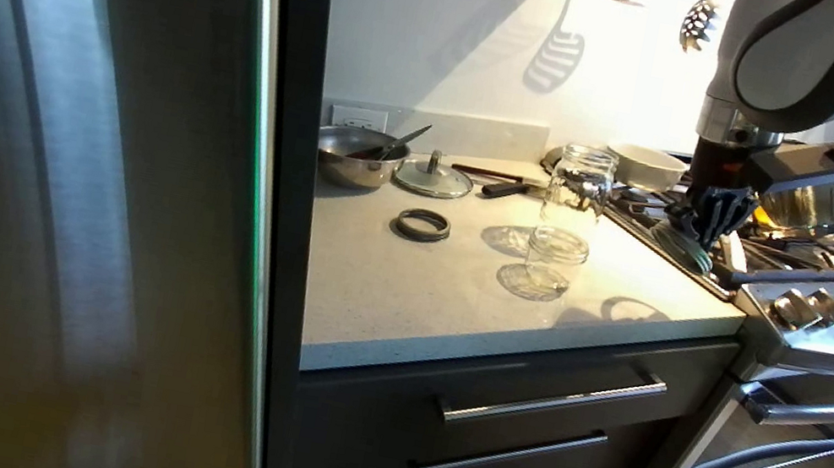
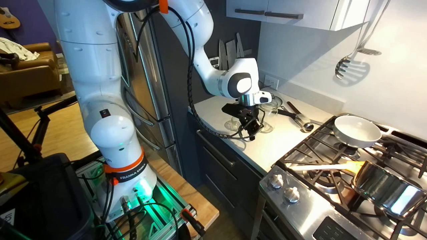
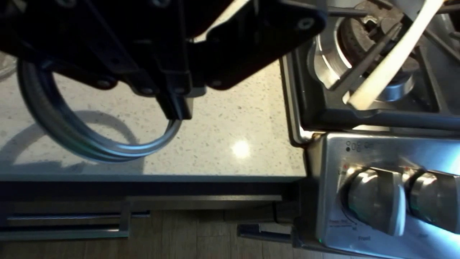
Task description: Remove the canning lids from the two jars and put them on the counter top one at a time
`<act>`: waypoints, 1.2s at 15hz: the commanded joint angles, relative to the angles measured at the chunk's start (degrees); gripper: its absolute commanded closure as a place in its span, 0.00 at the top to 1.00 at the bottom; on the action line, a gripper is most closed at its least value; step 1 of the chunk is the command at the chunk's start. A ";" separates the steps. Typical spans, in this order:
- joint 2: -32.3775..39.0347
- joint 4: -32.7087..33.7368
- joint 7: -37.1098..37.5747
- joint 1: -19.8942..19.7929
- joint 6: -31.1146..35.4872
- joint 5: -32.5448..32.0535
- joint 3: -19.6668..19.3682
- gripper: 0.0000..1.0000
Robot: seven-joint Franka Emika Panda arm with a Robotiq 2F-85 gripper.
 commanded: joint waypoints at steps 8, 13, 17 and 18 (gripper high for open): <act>6.03 2.17 24.05 3.89 -0.92 -14.63 -5.19 0.01; 9.46 4.09 31.35 5.05 -0.49 -16.57 -6.88 0.01; 12.34 6.32 33.05 5.43 -0.28 -16.09 -7.17 0.01; 12.94 6.79 33.07 5.47 -0.13 -15.83 -7.20 0.01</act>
